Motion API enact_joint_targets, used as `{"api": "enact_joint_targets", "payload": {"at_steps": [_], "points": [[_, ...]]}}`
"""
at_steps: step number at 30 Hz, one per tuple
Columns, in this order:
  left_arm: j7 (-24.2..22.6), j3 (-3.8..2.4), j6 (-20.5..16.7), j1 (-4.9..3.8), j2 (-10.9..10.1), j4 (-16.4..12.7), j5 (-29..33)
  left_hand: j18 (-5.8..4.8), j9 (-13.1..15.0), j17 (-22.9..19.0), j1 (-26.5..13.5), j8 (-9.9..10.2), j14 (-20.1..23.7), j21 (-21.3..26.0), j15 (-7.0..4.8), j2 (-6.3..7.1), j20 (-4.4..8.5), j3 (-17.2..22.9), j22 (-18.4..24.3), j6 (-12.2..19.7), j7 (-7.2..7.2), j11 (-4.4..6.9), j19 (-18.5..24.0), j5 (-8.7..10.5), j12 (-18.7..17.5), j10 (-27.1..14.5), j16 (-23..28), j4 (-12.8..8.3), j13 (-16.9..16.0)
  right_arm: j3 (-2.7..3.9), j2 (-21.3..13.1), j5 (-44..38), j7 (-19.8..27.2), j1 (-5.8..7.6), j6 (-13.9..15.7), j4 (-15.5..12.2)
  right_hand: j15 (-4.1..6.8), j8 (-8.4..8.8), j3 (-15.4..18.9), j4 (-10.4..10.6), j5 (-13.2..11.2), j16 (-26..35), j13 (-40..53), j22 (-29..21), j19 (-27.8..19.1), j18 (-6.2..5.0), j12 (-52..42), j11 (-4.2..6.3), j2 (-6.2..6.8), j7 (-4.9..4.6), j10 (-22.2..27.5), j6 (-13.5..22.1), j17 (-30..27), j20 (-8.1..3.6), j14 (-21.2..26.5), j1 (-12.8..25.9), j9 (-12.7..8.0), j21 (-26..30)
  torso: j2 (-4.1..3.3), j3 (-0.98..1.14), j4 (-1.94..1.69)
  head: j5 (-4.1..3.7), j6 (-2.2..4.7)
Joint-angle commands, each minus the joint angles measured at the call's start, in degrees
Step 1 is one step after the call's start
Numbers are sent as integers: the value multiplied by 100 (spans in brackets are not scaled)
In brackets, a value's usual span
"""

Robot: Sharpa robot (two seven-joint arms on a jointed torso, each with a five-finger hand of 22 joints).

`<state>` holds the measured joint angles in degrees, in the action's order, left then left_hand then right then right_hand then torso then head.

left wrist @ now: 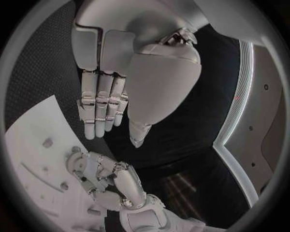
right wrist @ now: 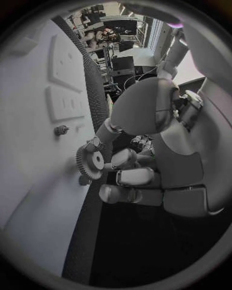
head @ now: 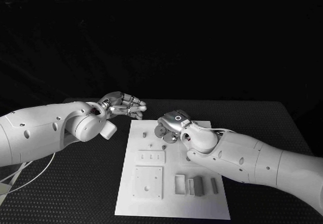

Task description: Assemble the parts on the task board

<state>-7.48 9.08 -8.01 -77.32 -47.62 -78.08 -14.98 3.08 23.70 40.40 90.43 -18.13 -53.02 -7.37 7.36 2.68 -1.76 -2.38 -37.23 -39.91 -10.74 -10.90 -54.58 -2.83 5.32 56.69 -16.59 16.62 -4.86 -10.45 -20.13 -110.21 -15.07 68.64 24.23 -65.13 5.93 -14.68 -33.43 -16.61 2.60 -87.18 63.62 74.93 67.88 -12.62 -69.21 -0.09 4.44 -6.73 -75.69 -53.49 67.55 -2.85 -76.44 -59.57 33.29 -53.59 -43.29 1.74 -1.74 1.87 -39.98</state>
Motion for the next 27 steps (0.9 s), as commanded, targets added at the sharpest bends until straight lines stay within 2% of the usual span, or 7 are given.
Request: {"api": "enact_joint_targets", "payload": {"at_steps": [1,10,21,24,27], "points": [[-42,-5,31,-3,25,-3,5,62,-2,6,-18,-2,-21,23,28,-39,-21,4,-2,-6,-224,-10,-10,-2,-34,20,27,12,7,0,56,-129,-9,-18,5,53,-2,-9,-22,6,22,24,-9,68,22,-238,27,-2,-20,14,-33,-24,7,-37,-37,-59,52,-4,1,2,-5,-7,-5],[-56,-5,0,-3,27,6,5,62,-3,8,-20,-1,-21,25,29,-36,-20,3,-2,-4,-226,-10,-9,-2,-35,19,30,11,7,-2,138,-128,3,-70,11,224,-2,-6,-24,6,22,26,-14,67,25,-238,33,-2,-18,14,-37,-24,5,-39,-40,-63,52,-2,0,0,-5,-1,-25],[-56,-5,16,-3,55,20,5,62,-3,10,-20,-1,-20,27,29,-33,-20,3,-2,-4,-226,-10,-8,-2,-37,19,33,9,8,-4,239,-75,35,-89,41,407,-2,-4,-26,6,22,29,-16,66,27,-238,36,-2,-16,14,-42,-23,4,-40,-43,-66,51,0,1,-5,-8,17,-20],[-60,-5,14,-3,79,37,5,61,-4,10,-21,0,-19,28,29,-32,-20,3,-2,-3,-226,-10,-8,-2,-37,19,35,10,8,-4,286,-56,43,-99,36,483,-3,-2,-26,6,22,30,-12,66,27,-238,34,-2,-17,13,-45,-22,-1,-40,-42,-66,51,1,-3,-8,-14,-16,0],[-61,-5,21,-3,88,39,5,61,-4,11,-21,0,-19,29,29,-32,-20,4,-2,-3,-226,-10,-7,-2,-38,19,36,10,8,-4,296,-47,51,-109,43,515,-3,-1,-26,6,22,32,-17,66,27,-238,38,-2,-17,13,-44,-21,-6,-41,-40,-66,50,2,-2,-5,-12,1,-4]]}}
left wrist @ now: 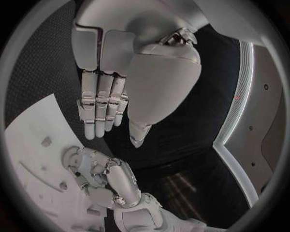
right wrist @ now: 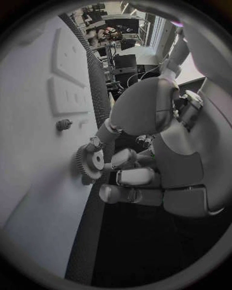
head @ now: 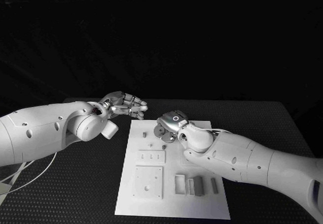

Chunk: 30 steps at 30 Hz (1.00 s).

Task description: Assemble the parts on the task board

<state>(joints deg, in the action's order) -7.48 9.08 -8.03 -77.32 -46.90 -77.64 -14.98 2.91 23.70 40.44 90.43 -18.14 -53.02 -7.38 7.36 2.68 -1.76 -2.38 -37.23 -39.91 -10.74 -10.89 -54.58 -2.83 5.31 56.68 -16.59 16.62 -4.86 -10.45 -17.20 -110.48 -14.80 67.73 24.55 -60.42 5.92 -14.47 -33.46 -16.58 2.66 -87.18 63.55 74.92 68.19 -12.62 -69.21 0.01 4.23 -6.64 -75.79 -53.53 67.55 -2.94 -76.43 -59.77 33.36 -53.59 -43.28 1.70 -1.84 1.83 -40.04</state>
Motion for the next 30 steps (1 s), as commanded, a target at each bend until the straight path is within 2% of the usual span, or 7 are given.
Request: {"api": "enact_joint_targets", "payload": {"at_steps": [1,4,8,16,26,30], "points": [[-59,-5,26,-3,16,-5,5,79,-4,8,-21,0,-19,29,29,-32,-20,4,-2,-3,-226,-11,-7,-2,-38,19,36,10,8,-5,2,-8,34,-17,10,53,-1,-22,-24,3,16,32,-11,66,-4,-238,39,-13,4,4,-34,-18,-8,-32,-41,-46,43,2,-1,2,4,14,-5],[-47,-5,28,-3,9,5,5,79,-4,8,-21,0,-19,30,29,-32,-20,4,-2,-3,-226,-11,-7,-2,-38,19,37,10,8,-5,19,36,74,-18,15,102,-2,-18,-23,3,15,36,-23,66,-4,-238,51,-13,7,3,-29,-14,-23,-32,-33,-44,42,3,1,3,11,29,-19],[-52,-5,26,-3,15,17,5,79,-4,9,-22,0,-19,30,29,-30,-20,3,-2,-3,-226,-11,-7,-2,-38,19,38,10,8,-5,44,72,99,-20,2,138,-5,-8,-21,5,15,42,-38,64,-7,-238,67,-17,18,-1,-25,-1,-33,-30,-30,-38,38,9,1,1,16,42,1],[-46,-5,31,-3,23,17,5,78,-4,10,-23,1,-18,32,30,-27,-21,3,-2,-1,-226,-11,-6,-1,-40,18,41,9,8,-5,70,199,135,-36,-65,189,-9,3,-16,8,15,50,-56,62,-9,-238,86,-22,38,-6,-20,10,-48,-28,-23,-27,35,16,1,2,10,36,-4],[-42,-5,34,-3,26,22,5,78,-5,12,-24,2,-18,34,30,-25,-21,2,-2,0,-225,-12,-5,-1,-41,17,43,9,9,-5,69,409,221,-36,-270,224,-31,54,-12,26,15,93,-168,52,-28,-238,206,-46,158,-31,51,73,-156,-11,47,22,15,52,0,3,17,54,-18],[-43,-5,40,-3,32,29,5,78,-5,12,-25,2,-18,34,31,-24,-21,2,-2,0,-226,-12,-5,-1,-42,17,44,10,9,-5,50,492,249,-36,-321,210,-58,133,-26,48,16,107,-207,46,-30,-238,249,-77,216,-65,76,190,-177,-3,64,52,-28,69,0,3,18,54,-23]]}}
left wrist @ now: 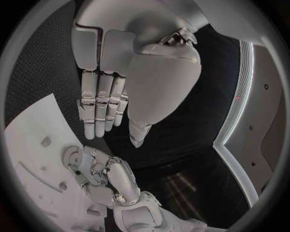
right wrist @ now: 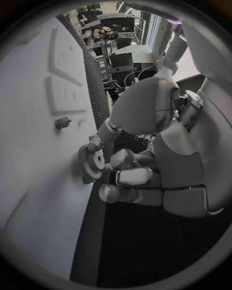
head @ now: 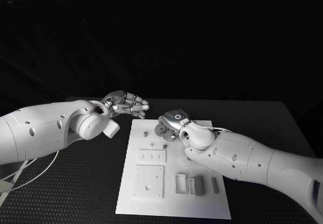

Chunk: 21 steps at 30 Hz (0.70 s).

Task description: Assemble the parts on the task board

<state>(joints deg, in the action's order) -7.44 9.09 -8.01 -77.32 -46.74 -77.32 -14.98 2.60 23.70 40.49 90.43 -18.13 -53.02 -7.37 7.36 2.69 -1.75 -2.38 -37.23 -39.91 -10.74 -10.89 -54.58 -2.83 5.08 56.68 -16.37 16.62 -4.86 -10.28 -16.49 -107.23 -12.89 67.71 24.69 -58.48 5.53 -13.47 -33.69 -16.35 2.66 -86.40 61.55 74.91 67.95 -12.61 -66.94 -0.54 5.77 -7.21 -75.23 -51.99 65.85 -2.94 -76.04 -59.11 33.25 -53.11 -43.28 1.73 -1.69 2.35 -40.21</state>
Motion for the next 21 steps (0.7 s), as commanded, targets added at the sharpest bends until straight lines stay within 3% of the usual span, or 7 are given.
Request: {"api": "enact_joint_targets", "payload": {"at_steps": [1,21], "points": [[-47,-6,36,-4,17,1,5,109,-5,7,-25,2,-18,34,31,-24,-21,1,-2,1,-226,-13,-5,-1,-18,17,23,10,9,-23,-25,172,61,-34,-340,16,-23,36,-6,29,15,30,-6,46,-6,-239,22,-24,64,-10,20,39,-6,-2,25,-12,-20,23,-1,3,1,4,-6],[-24,-5,73,-2,25,12,5,107,-9,12,-30,10,-13,41,34,-19,-23,-1,-2,14,-235,-18,-1,-1,-28,5,35,10,13,-22,-70,290,107,-34,-318,2,-35,33,-48,71,15,42,-17,42,6,-239,40,-32,117,-16,32,4,-22,6,38,17,-33,41,2,4,3,8,-18]]}}
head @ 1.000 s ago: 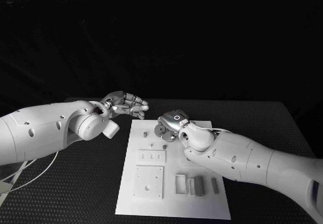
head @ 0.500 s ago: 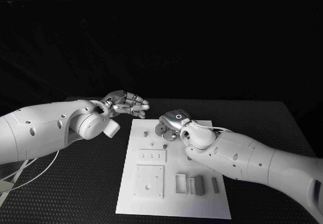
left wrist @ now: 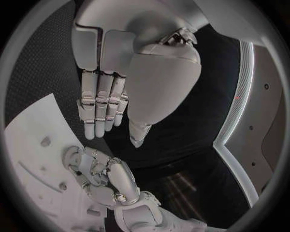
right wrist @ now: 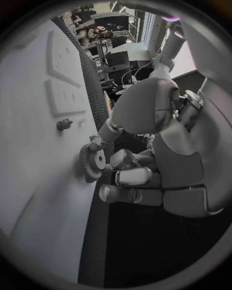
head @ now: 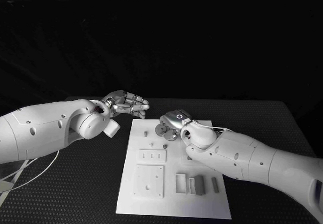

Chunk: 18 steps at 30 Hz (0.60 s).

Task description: Assemble the parts on the task board

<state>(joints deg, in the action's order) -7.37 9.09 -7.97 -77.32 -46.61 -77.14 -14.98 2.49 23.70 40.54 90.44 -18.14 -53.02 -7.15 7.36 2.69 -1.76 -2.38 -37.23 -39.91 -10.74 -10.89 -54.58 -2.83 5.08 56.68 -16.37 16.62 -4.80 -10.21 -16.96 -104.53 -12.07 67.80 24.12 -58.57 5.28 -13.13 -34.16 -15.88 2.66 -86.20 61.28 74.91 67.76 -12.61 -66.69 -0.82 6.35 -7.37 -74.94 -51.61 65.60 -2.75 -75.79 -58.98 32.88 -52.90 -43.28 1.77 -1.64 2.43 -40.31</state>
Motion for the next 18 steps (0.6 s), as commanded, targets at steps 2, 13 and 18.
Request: {"api": "enact_joint_targets", "payload": {"at_steps": [2,13,18], "points": [[-32,-5,67,-3,13,-6,5,117,-9,8,-30,11,-12,19,34,-19,-23,-1,-2,15,-236,-18,-1,-1,-29,5,35,10,7,-29,-36,20,22,-42,-257,1,-7,-11,-7,24,15,21,11,42,27,-239,15,1,56,5,3,-54,11,-13,8,1,8,22,2,0,-4,-1,-10],[-30,-5,60,-2,5,-5,5,116,-11,11,-40,14,-12,21,35,-21,-25,-2,-3,21,-248,-21,-1,-1,-33,1,40,12,8,-29,-77,88,60,-42,-228,-25,5,-34,-19,16,15,23,17,45,31,-239,12,15,43,19,1,-101,8,-14,9,-8,17,25,-1,3,1,8,-40],[-23,-5,71,-2,12,0,5,116,-11,13,-48,16,-13,23,35,-24,-25,-2,-3,23,-253,-22,-1,-1,-34,-1,42,14,8,-29,-60,122,111,-42,-313,-50,7,-35,-18,18,15,25,15,45,31,-239,14,16,42,20,3,-103,-2,-12,15,-3,17,26,0,3,-1,9,-46]]}}
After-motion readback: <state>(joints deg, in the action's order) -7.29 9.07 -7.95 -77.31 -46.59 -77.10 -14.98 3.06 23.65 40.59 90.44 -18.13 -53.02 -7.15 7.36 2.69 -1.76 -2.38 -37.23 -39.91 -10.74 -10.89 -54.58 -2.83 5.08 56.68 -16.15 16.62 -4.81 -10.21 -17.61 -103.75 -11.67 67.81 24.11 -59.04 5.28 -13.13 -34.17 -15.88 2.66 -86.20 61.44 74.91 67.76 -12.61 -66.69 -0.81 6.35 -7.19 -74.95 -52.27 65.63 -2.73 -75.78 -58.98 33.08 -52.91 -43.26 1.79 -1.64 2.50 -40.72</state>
